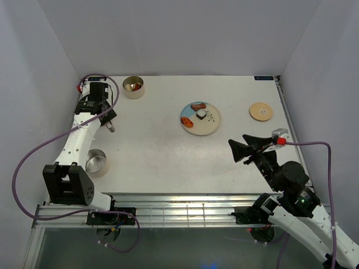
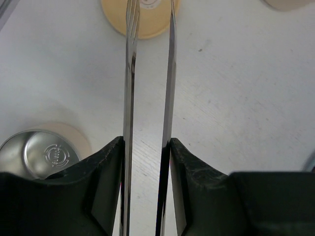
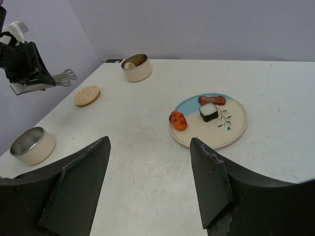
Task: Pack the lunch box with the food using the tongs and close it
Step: Pick up the fake food from the plate.
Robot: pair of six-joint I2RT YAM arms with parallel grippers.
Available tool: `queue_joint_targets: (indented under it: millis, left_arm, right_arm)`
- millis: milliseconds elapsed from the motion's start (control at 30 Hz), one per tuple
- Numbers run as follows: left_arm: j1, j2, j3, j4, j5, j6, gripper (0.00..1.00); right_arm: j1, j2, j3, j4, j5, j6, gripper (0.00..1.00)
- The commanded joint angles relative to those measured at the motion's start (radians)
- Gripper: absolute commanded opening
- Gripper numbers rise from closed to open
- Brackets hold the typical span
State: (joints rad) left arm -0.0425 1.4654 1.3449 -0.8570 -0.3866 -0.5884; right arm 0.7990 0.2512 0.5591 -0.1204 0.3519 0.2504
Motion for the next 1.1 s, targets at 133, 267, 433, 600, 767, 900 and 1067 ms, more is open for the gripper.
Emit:
queue_joint_targets:
  millis: [133,267,433,600,767,900,1067]
  left_arm:
    - [-0.135,-0.105,-0.036,0.078,0.138,0.087,0.48]
    - [-0.351,-0.064,0.006,0.085,0.081,0.064,0.48]
    - [-0.586,0.059,0.112,0.176,0.052,0.183,0.51]
    - [-0.662,0.228,0.195,0.236,0.109,0.277,0.55]
    - [-0.688,0.318,0.262,0.285,0.177,0.384,0.59]
    - [-0.692,0.352,0.296,0.302,0.172,0.421,0.62]
    - [-0.697,0.381,0.313,0.331,0.212,0.464,0.67]
  right_arm:
    - [0.003,-0.01,0.012,0.05,-0.021,-0.008,0.72]
    - [0.003,-0.018,0.01,0.05,-0.014,-0.008,0.72]
    - [0.003,-0.009,0.01,0.05,-0.014,-0.007,0.72]
    - [0.003,-0.015,0.009,0.05,-0.011,-0.007,0.72]
    - [0.003,-0.024,0.01,0.045,-0.008,-0.007,0.72]
    - [0.003,-0.029,0.01,0.047,-0.005,-0.007,0.72]
    - [0.003,-0.026,0.009,0.047,-0.002,-0.007,0.72]
